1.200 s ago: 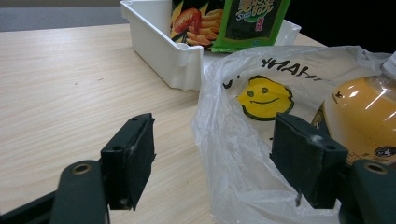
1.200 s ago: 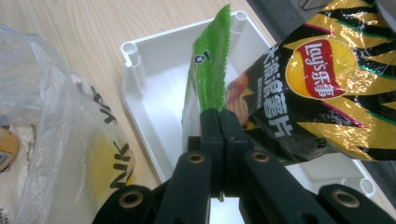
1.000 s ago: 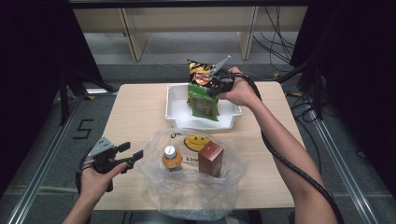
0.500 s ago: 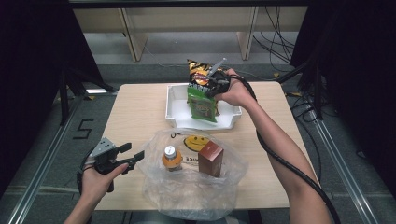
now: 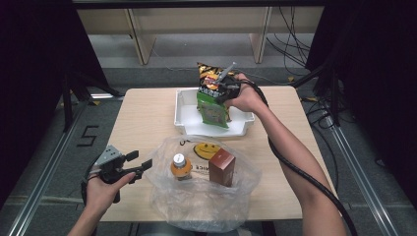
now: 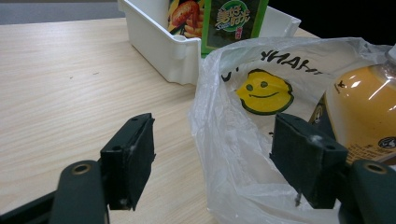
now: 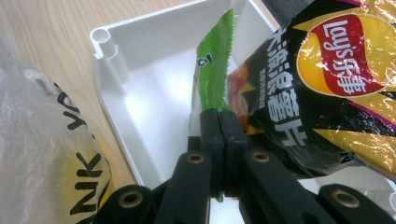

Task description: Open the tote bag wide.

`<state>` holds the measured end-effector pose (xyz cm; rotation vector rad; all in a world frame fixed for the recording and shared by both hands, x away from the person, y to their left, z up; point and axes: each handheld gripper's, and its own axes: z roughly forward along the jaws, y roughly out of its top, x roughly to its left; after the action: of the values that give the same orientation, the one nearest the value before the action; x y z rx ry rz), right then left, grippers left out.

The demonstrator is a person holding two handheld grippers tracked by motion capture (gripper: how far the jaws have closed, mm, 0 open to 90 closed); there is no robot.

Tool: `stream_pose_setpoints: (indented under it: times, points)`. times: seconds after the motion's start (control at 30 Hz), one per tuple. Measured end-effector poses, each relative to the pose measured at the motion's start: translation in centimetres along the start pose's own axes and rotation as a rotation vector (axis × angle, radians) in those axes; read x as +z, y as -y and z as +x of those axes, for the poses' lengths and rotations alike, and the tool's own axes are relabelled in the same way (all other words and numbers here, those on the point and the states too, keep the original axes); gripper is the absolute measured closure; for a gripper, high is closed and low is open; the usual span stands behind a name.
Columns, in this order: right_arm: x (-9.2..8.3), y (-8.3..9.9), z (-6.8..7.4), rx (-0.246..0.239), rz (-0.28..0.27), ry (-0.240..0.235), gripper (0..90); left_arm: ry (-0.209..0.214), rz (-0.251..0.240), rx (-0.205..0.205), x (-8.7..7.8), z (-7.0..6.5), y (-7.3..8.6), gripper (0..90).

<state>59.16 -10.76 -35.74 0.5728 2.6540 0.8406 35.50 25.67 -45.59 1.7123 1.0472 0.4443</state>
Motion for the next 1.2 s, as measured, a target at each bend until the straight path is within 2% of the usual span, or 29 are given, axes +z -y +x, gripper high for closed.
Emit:
stream_pose_setpoints:
  times: [0.13,0.2,0.23,0.33,0.43,0.57,0.63,0.7,0.93,0.97,1.03,1.2]
  points:
    - [0.14,0.22,-0.24,0.000,0.010,0.006,90.0,-0.004,0.013,0.003,-0.03,-0.10,-0.02,29.6]
    - [0.21,0.42,-0.29,0.019,0.023,0.021,90.0,-0.001,0.011,-0.003,0.04,-0.14,0.01,29.6]
    - [0.17,0.44,-0.55,-0.006,0.027,0.026,90.0,0.000,0.009,0.003,0.07,-0.13,0.02,29.6]
    - [0.07,0.63,-0.68,0.006,0.054,0.060,89.7,0.007,0.009,0.003,0.19,-0.18,0.10,29.7]
    - [0.20,0.79,-0.97,-0.019,0.054,0.082,89.0,0.010,0.008,0.003,0.26,-0.23,0.13,29.6]
    - [0.35,0.77,-1.00,-0.023,0.063,0.115,87.4,0.007,0.013,0.003,0.25,-0.30,0.15,29.6]
    - [0.38,0.73,-0.97,-0.034,0.068,0.122,85.9,0.005,0.015,-0.003,0.28,-0.37,0.20,29.6]
    - [0.42,0.67,-0.93,-0.036,0.068,0.134,84.2,0.013,0.014,0.009,0.32,-0.30,0.21,29.6]
    - [0.13,0.68,-0.89,-0.037,0.070,0.199,78.1,0.016,0.015,0.009,0.34,-0.42,0.17,29.7]
    - [0.06,0.71,-0.69,-0.015,0.075,0.208,77.1,0.017,0.014,0.009,0.34,-0.42,0.16,29.6]
    - [-0.11,0.71,-0.84,-0.033,0.067,0.215,75.3,0.016,0.014,0.009,0.32,-0.41,0.16,29.7]
    - [-0.56,0.83,-0.91,-0.014,0.063,0.246,71.1,0.013,0.023,0.014,0.25,-0.40,0.15,29.6]
